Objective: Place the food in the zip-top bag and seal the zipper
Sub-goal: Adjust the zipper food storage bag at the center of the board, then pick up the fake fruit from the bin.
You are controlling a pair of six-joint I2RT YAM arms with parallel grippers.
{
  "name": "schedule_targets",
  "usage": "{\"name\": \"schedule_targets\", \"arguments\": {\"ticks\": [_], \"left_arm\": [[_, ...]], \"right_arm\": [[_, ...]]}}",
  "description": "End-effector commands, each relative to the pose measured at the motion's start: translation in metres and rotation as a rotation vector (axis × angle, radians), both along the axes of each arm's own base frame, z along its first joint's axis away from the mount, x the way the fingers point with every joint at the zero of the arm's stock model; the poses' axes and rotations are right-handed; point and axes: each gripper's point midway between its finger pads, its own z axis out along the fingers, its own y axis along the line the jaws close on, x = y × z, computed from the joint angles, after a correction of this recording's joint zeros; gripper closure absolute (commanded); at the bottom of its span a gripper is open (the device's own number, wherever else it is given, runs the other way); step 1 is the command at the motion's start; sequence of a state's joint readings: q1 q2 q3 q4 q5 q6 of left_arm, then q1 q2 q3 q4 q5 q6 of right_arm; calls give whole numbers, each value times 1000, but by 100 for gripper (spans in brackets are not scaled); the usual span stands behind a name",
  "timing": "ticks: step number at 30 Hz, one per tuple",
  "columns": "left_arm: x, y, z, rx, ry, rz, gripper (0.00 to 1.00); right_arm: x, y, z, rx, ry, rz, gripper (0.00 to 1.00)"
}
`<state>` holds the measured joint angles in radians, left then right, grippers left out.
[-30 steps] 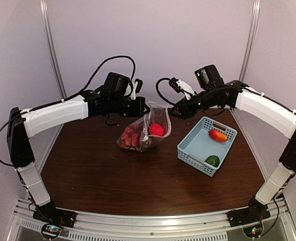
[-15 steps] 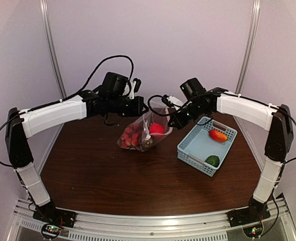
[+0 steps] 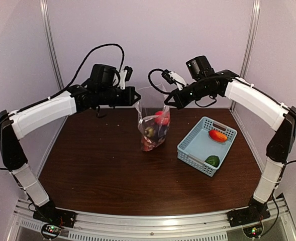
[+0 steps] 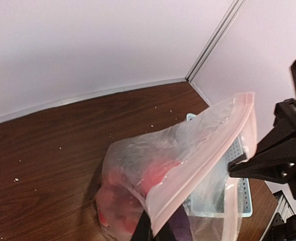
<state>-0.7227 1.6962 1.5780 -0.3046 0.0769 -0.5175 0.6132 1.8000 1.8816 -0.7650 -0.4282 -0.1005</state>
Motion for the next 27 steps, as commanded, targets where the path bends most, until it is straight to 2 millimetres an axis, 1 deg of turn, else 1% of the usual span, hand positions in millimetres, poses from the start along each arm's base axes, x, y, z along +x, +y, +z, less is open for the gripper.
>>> {"name": "schedule_targets", "arguments": {"ticks": [1, 3, 4, 5, 6, 7, 8, 10, 12, 15, 18, 21, 23, 25, 27], "left_arm": [[-4, 10, 76, -90, -191, -3, 100], [-5, 6, 66, -88, -158, -19, 100], [-3, 3, 56, -80, -132, -24, 100], [-3, 0, 48, -79, -108, -31, 100], [-3, -6, 33, -75, -72, -50, 100], [-3, -10, 22, -76, -44, -64, 100], [-3, -14, 12, -77, -17, -78, 100], [-3, -21, -8, -73, 32, -95, 100], [-3, -24, -22, -64, 68, -101, 100], [-4, -24, -27, -60, 81, -103, 100], [-4, -21, -24, -57, 71, -96, 100], [-5, -21, -21, -61, 68, -97, 100], [-6, -22, -20, -65, 72, -101, 100], [-7, -22, -19, -71, 75, -106, 100], [-8, -23, -16, -77, 76, -112, 100]], "right_arm": [[9, -3, 13, 21, -26, 4, 100], [9, -7, 10, 14, -21, 5, 100], [8, -8, 8, 12, -15, 11, 99], [6, -9, 4, 9, -2, 15, 95], [4, -11, 0, 9, 13, 21, 88], [0, -12, -4, 9, 27, 30, 80], [-4, -14, -7, 7, 40, 37, 74], [-11, -22, -12, 9, 66, 57, 64], [-16, -39, -19, -14, 88, 57, 58], [-6, -88, -32, -116, 58, -60, 57], [1, -139, -52, -172, 79, -128, 54], [2, -187, -85, -312, 109, -183, 50], [2, -215, -110, -408, 141, -209, 49], [4, -241, -134, -497, 176, -238, 49], [3, -257, -156, -574, 237, -229, 50]]}}
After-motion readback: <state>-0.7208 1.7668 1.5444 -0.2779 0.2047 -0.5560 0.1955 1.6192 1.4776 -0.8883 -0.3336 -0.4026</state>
